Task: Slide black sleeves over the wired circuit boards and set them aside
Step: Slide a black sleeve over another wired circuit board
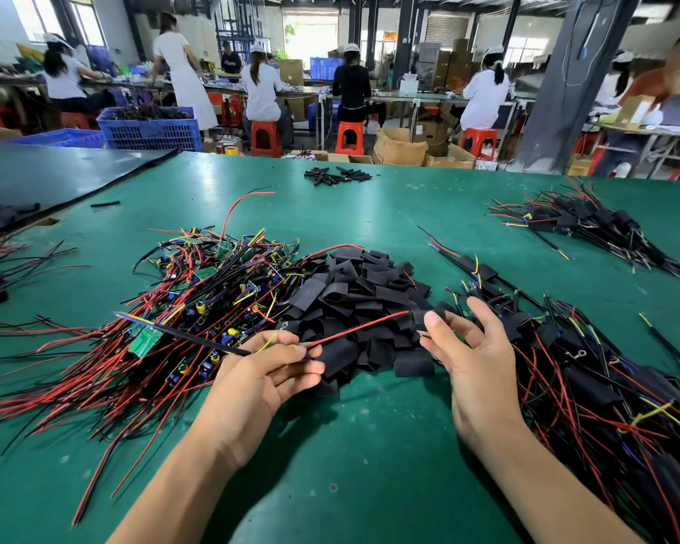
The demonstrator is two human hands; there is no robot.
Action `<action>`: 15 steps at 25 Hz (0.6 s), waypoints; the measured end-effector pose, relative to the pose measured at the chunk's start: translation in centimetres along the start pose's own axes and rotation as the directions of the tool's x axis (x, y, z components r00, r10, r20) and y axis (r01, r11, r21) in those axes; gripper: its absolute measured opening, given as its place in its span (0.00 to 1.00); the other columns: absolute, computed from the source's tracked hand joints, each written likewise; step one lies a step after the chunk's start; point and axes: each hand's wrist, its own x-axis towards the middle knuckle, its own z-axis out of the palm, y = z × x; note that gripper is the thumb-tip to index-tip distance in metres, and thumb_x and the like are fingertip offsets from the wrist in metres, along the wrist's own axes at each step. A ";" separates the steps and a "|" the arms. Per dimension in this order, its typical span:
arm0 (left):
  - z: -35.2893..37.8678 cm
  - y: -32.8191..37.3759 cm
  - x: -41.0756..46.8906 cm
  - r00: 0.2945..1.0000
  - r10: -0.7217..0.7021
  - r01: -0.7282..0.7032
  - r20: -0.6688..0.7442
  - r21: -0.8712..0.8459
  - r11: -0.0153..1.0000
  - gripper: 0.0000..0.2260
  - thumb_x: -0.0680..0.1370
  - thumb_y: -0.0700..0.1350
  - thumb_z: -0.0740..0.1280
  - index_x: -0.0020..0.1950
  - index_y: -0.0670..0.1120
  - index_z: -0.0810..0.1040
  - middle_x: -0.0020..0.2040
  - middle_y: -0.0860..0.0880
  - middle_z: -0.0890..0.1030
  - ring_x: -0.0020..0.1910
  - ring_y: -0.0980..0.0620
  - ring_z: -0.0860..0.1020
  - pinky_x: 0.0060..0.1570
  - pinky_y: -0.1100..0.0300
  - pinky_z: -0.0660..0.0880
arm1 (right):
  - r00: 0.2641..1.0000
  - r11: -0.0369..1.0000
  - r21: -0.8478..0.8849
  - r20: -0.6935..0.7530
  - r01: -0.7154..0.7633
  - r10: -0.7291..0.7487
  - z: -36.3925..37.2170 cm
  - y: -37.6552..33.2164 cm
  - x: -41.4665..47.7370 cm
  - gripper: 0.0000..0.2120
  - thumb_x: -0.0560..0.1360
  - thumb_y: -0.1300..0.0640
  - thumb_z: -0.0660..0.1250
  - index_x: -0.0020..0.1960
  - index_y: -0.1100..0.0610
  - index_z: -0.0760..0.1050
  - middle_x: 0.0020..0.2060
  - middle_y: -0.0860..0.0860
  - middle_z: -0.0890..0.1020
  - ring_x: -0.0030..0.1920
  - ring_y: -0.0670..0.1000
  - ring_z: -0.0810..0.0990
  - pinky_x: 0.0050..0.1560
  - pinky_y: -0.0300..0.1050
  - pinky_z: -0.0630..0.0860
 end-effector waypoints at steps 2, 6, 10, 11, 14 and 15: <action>-0.1 0.0 0.1 1.000 -0.006 0.006 0.007 0.003 1.000 0.12 0.65 0.35 0.70 0.48 0.41 0.74 0.46 0.34 0.84 0.37 0.43 0.84 0.36 0.57 0.82 | 1.000 1.000 0.030 -0.019 0.007 -0.006 -0.1 0.0 0.1 0.33 0.73 0.64 0.75 0.73 0.56 0.66 0.42 0.44 0.86 0.44 0.46 0.86 0.46 0.37 0.81; -0.3 -0.1 0.0 1.000 -0.012 0.012 0.022 0.008 1.000 0.13 0.65 0.36 0.70 0.48 0.41 0.74 0.46 0.34 0.84 0.38 0.43 0.84 0.37 0.57 0.82 | 1.000 0.999 0.054 -0.026 0.003 -0.001 -0.1 0.0 0.1 0.32 0.73 0.64 0.75 0.73 0.56 0.67 0.42 0.44 0.86 0.45 0.47 0.86 0.46 0.37 0.81; -0.2 0.0 -0.1 0.999 -0.015 0.014 0.039 0.008 1.000 0.13 0.65 0.36 0.69 0.47 0.41 0.74 0.45 0.34 0.83 0.39 0.43 0.84 0.38 0.57 0.82 | 1.000 0.999 0.043 0.007 -0.024 0.024 0.3 -0.1 -0.2 0.31 0.73 0.65 0.75 0.72 0.58 0.67 0.40 0.43 0.86 0.44 0.47 0.86 0.45 0.37 0.81; -0.2 0.0 -0.1 0.999 -0.015 0.015 0.042 0.010 1.000 0.12 0.65 0.36 0.69 0.47 0.41 0.74 0.45 0.34 0.83 0.39 0.43 0.84 0.38 0.57 0.82 | 0.999 0.998 0.042 0.018 -0.041 0.041 0.4 -0.2 -0.4 0.31 0.73 0.65 0.74 0.72 0.57 0.67 0.40 0.43 0.86 0.44 0.48 0.86 0.44 0.37 0.81; 0.0 0.1 -0.3 0.998 -0.018 0.017 0.058 0.016 1.000 0.12 0.66 0.35 0.70 0.48 0.41 0.75 0.46 0.34 0.84 0.38 0.43 0.83 0.37 0.57 0.82 | 0.992 0.992 0.052 0.059 -0.111 0.108 1.0 -0.5 -1.2 0.30 0.72 0.65 0.75 0.71 0.56 0.68 0.41 0.47 0.87 0.45 0.51 0.86 0.44 0.39 0.81; 0.1 0.1 -0.4 0.998 -0.016 0.015 0.066 0.013 1.000 0.12 0.67 0.35 0.70 0.48 0.41 0.75 0.46 0.34 0.84 0.37 0.44 0.84 0.37 0.57 0.82 | 0.988 0.989 0.060 0.080 -0.136 0.131 1.3 -0.5 -1.6 0.31 0.70 0.64 0.75 0.70 0.56 0.69 0.41 0.48 0.87 0.45 0.52 0.86 0.44 0.39 0.81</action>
